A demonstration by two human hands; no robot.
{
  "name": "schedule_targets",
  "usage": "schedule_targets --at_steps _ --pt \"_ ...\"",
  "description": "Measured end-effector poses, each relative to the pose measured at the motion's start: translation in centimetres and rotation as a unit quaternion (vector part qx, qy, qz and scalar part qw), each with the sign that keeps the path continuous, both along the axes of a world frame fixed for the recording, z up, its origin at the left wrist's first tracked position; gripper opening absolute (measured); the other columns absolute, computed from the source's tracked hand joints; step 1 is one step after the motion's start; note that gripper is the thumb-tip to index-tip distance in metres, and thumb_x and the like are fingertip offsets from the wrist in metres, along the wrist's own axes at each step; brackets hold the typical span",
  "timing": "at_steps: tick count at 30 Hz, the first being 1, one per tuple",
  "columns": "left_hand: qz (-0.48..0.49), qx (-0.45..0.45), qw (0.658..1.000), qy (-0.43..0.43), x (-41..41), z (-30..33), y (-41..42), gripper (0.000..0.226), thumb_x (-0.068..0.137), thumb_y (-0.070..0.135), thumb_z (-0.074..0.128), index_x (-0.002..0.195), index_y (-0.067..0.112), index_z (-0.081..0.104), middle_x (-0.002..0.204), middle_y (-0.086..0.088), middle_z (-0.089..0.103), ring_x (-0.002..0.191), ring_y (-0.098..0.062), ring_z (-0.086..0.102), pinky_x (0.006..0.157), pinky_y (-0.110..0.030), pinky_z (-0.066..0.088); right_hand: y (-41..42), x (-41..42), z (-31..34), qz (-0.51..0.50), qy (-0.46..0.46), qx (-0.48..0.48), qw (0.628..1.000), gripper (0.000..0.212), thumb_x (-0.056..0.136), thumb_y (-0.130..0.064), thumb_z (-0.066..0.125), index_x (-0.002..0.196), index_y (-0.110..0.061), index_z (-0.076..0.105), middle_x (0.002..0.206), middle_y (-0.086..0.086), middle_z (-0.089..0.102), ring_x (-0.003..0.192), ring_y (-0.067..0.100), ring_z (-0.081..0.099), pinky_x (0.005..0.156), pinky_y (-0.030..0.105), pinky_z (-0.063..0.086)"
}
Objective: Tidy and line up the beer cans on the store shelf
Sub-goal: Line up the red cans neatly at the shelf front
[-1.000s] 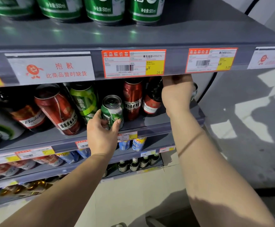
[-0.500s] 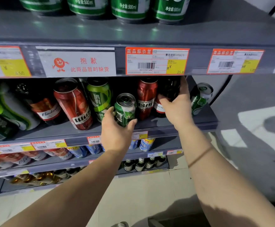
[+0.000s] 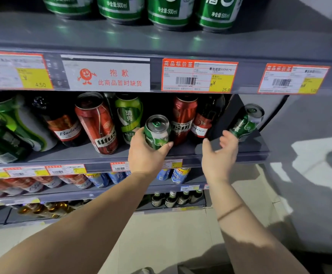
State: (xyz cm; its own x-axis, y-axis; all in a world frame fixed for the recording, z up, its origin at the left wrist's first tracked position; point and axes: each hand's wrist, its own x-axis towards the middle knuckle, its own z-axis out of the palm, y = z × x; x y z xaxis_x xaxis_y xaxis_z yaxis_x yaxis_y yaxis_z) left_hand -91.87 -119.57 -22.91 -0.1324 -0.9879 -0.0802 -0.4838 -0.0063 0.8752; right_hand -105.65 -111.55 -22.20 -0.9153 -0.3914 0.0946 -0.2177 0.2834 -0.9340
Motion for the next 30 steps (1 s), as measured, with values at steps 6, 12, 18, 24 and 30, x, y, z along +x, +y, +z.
schedule_targets --at_steps 6,12,18,24,30 --pt "0.022 -0.011 1.000 -0.006 -0.1 0.7 0.2 0.083 0.070 0.046 0.082 0.135 0.017 0.039 0.132 0.001 0.055 0.121 -0.020 0.052 0.096 -0.040 0.048 0.7 -2.7 0.7 -0.003 0.021 0.018 1.000 0.029 0.087 -0.016 0.067 0.113 -0.016 0.055 0.105 0.004 0.063 0.073 0.003 0.052 0.065 0.010 0.037" --pt "0.025 -0.004 1.000 0.009 -0.3 1.2 0.1 0.082 0.071 0.033 0.084 0.137 0.014 0.039 0.133 -0.001 0.054 0.123 -0.018 0.050 0.096 -0.028 0.041 0.0 2.5 1.7 0.153 0.019 0.028 0.988 0.014 0.087 -0.014 0.065 0.095 -0.025 0.063 0.083 -0.016 0.064 0.071 -0.006 0.057 0.066 0.005 0.041" --pt "0.016 -0.077 0.997 0.010 3.3 0.9 0.7 0.049 0.079 0.025 0.077 0.118 0.010 0.053 0.108 0.000 0.051 0.100 -0.016 0.052 0.089 -0.029 0.047 -2.4 7.7 0.9 0.226 -0.014 0.100 0.969 0.054 0.086 -0.029 0.067 0.136 -0.021 0.047 0.097 -0.016 0.064 0.085 0.004 0.062 0.070 0.020 0.046" --pt "0.177 -0.119 0.976 0.042 10.0 0.9 -2.0 0.047 0.075 0.027 0.080 0.105 0.011 0.048 0.104 -0.005 0.047 0.093 -0.020 0.049 0.087 -0.038 0.046 -4.7 9.2 0.5 0.182 -0.009 0.203 0.962 0.067 0.089 -0.041 0.063 0.142 -0.011 0.036 0.093 -0.008 0.071 0.106 0.019 0.058 0.071 0.032 0.042" --pt "0.085 -0.043 0.994 0.050 11.1 0.9 -5.3 0.078 0.067 0.035 0.086 0.130 0.015 0.043 0.127 -0.004 0.054 0.120 -0.019 0.052 0.103 -0.036 0.043 -6.6 10.0 -0.2 0.149 -0.015 0.185 0.971 0.067 0.092 -0.033 0.060 0.149 -0.013 0.030 0.094 -0.004 0.072 0.100 0.021 0.064 0.083 0.040 0.051"
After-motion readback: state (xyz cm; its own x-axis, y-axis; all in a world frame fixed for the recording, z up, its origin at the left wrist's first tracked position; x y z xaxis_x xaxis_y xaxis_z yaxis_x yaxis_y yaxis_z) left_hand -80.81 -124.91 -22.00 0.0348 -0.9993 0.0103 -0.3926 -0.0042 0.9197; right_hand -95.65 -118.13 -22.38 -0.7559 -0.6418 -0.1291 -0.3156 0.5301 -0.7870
